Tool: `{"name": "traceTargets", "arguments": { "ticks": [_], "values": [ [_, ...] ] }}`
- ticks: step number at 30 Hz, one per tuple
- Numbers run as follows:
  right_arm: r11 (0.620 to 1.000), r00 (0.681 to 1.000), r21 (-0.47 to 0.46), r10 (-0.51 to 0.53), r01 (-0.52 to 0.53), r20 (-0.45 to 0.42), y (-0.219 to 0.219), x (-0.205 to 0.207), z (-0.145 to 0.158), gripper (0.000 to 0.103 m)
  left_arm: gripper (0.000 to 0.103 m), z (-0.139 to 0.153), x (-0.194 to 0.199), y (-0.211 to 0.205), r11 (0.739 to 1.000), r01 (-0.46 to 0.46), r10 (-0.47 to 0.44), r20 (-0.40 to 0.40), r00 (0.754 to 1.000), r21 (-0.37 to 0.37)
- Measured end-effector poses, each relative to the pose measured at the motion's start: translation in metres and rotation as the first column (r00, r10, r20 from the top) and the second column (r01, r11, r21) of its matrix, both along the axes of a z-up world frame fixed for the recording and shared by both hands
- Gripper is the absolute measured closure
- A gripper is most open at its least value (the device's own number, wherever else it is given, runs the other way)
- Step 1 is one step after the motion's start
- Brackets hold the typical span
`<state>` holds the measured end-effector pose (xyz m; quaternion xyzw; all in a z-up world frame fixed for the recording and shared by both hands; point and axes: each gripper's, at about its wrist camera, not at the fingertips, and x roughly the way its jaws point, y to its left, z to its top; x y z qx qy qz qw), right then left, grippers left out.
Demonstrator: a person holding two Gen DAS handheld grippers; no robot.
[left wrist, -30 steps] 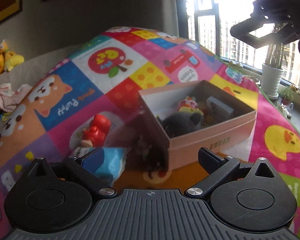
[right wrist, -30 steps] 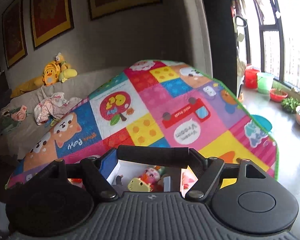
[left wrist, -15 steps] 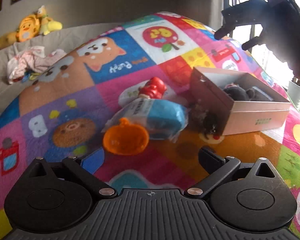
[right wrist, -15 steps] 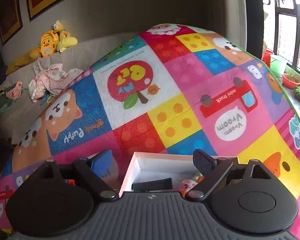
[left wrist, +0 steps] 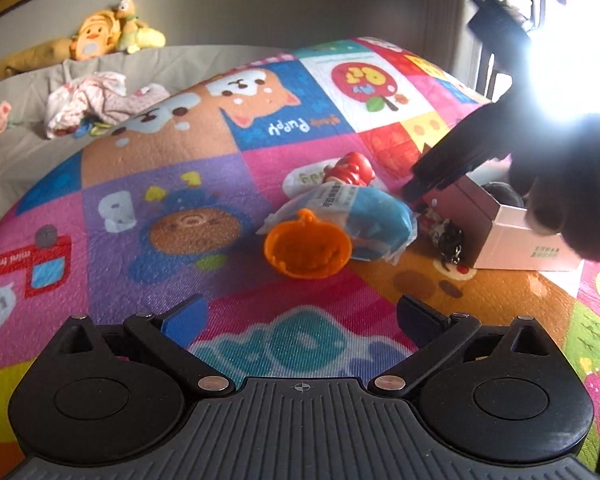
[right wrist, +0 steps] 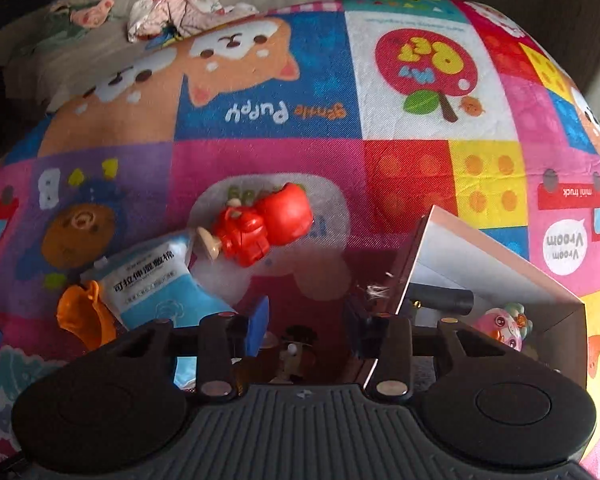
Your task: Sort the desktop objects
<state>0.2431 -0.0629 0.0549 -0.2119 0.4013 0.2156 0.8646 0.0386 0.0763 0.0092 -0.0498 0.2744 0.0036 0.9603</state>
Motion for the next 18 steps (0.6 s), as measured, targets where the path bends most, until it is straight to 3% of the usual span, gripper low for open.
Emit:
{"name": "traceTargets", "arguments": {
  "ticks": [3,5,6,13,18],
  "values": [
    [0.997,1.000,-0.074,0.013,-0.013,0.003,0.008,-0.002,-0.016,0.064,0.000,0.001,-0.002,-0.001,1.000,0.009,-0.009,0.016,1.000,0.004],
    [0.995,0.999,-0.090,0.030,-0.031,-0.015,0.008,-0.009,-0.021,0.078,0.000,0.001,-0.001,0.000,1.000,0.006,-0.006,0.018,1.000,-0.006],
    [0.995,0.999,-0.086,0.042,-0.043,-0.017,0.007,-0.015,-0.020,0.078,0.000,0.001,-0.001,0.002,1.000,0.003,-0.003,0.017,1.000,-0.013],
    [0.987,0.983,-0.003,0.157,-0.158,-0.100,-0.028,-0.083,-0.009,0.078,0.000,-0.001,0.000,0.004,1.000,-0.005,0.005,0.007,1.000,-0.025],
    [0.990,0.993,0.117,0.084,-0.074,-0.080,-0.089,-0.110,0.003,0.078,0.000,-0.001,0.001,-0.003,1.000,-0.010,0.010,0.001,1.000,0.013]
  ]
}}
